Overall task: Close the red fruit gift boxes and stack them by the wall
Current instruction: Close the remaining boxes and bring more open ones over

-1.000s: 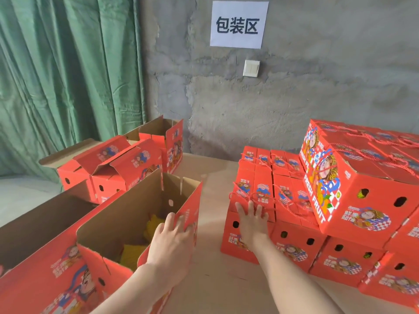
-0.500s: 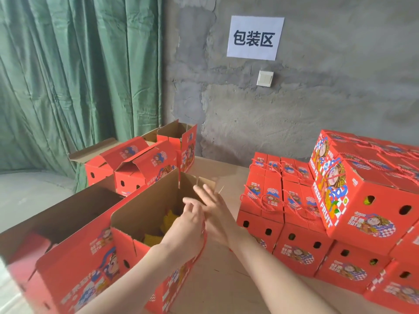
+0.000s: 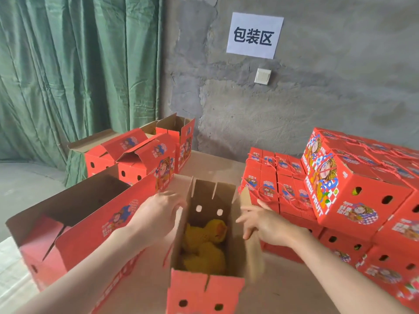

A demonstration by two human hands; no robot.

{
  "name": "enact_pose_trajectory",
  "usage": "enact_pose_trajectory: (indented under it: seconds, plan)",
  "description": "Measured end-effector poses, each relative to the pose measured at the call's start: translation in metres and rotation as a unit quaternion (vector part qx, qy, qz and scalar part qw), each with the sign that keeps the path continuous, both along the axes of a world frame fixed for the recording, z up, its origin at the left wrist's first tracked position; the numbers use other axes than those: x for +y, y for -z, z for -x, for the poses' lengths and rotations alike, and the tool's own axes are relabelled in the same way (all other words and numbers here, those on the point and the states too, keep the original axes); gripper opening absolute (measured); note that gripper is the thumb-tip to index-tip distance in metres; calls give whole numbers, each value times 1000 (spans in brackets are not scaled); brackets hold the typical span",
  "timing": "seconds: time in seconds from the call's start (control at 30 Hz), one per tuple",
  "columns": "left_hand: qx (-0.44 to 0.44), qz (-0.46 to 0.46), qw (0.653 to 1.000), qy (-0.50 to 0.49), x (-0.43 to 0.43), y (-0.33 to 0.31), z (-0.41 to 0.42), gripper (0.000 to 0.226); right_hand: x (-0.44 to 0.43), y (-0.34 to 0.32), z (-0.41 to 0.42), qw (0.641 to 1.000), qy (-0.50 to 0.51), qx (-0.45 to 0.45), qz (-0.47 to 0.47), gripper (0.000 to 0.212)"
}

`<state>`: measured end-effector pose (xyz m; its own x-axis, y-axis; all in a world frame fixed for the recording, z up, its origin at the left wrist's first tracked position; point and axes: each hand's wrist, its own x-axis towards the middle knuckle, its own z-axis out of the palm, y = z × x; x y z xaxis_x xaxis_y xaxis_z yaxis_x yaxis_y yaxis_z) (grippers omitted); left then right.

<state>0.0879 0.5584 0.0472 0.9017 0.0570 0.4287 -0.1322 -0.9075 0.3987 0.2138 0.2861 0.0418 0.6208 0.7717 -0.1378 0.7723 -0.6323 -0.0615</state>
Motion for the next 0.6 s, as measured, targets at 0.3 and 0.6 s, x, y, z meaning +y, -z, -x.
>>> enact_pose_trajectory:
  seconds: [0.3, 0.6]
  plan:
    - [98, -208, 966, 121, -48, 20, -17, 72, -47, -48, 22, 989, 136, -7, -64, 23]
    - [86, -111, 972, 191, -85, 17, -14, 30, -15, -24, 104, 989, 124, 77, -28, 31]
